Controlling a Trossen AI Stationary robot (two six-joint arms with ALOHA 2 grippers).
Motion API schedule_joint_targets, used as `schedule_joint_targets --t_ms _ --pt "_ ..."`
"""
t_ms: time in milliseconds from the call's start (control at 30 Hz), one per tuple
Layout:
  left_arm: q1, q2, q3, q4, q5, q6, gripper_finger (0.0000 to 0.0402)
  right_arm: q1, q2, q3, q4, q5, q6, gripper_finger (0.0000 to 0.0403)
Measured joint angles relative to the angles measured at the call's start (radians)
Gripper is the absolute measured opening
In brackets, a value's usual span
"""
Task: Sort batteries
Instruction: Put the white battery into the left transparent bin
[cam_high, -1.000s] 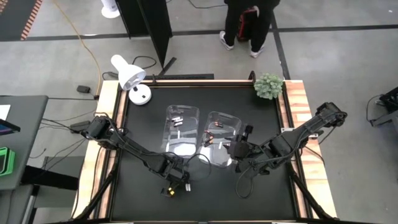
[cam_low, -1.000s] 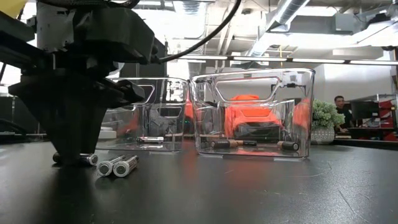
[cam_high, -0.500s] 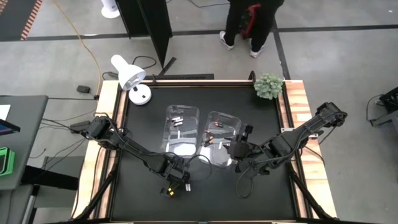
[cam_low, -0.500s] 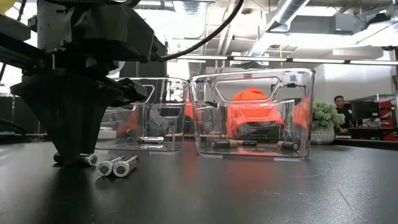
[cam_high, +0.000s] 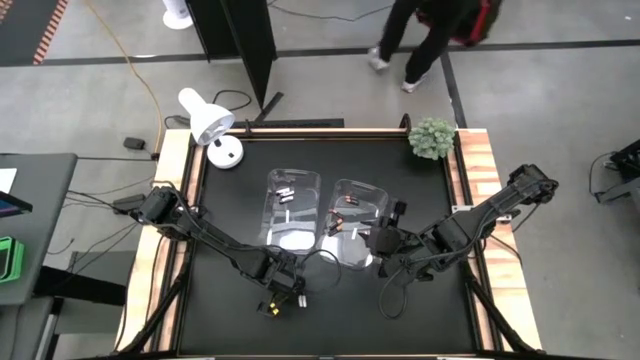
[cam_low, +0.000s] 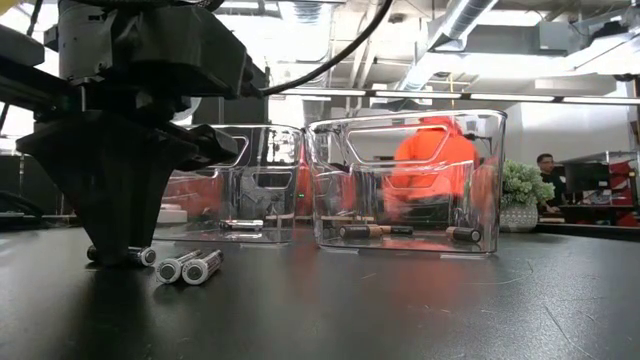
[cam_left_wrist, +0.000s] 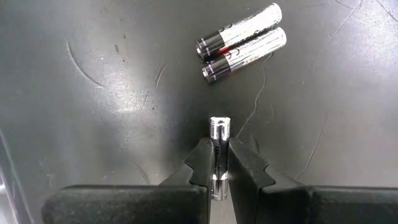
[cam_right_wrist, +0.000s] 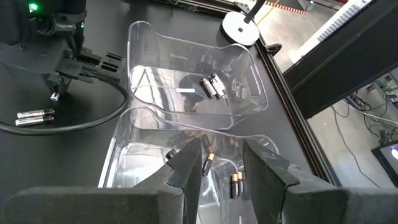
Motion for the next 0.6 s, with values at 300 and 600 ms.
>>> schedule_joint_targets --t_ms 300,600 --pt "0.0 -0.027 0.009 -0.009 -0.011 0.004 0.0022 0.0 0.0 0.0 0.0 0.0 0.0 0.0132" --pt "0.002 -0.058 0.014 -0.041 -0.06 0.022 0.0021 0.0 0.0 0.0 0.0 0.0 0.0 0.0132"
